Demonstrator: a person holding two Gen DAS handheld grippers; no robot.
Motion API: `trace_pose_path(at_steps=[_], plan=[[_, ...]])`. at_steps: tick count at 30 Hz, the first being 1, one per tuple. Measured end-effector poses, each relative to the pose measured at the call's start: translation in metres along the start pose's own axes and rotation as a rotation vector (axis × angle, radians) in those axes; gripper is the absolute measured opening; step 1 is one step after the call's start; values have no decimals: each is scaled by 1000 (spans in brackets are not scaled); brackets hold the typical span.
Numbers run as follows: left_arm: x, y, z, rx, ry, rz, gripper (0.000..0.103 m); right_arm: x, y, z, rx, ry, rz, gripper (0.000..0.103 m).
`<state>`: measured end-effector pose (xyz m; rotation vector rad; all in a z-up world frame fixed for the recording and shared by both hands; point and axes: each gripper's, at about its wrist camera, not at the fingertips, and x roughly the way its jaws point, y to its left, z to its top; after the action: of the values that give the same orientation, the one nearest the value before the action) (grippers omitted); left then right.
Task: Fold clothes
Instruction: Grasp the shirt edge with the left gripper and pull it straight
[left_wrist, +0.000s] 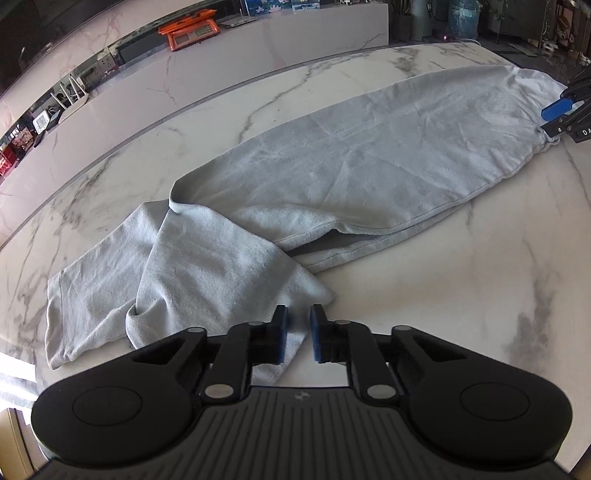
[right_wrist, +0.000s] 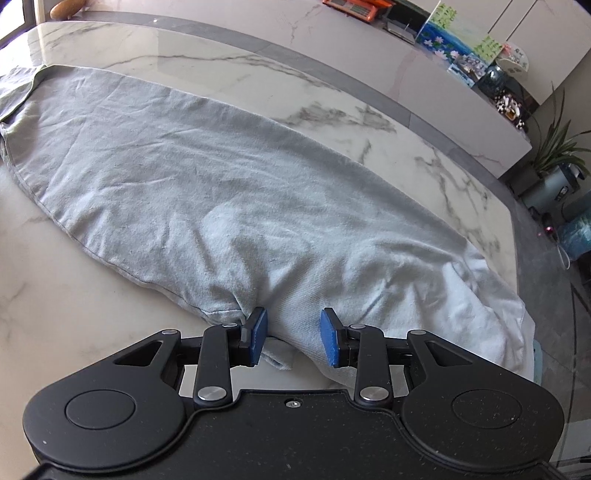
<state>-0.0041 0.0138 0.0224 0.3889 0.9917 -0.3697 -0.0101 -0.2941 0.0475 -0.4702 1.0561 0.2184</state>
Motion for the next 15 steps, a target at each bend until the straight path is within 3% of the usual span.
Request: trace_pose_path(at_steps=[6,15], plan=[[-24,15,10,1,-39,44,4,0,-2,-1,-1,-8,7,33],[-58,88,44,-56,-35,202,4,0,-4,-1,-13,-7,16,34]])
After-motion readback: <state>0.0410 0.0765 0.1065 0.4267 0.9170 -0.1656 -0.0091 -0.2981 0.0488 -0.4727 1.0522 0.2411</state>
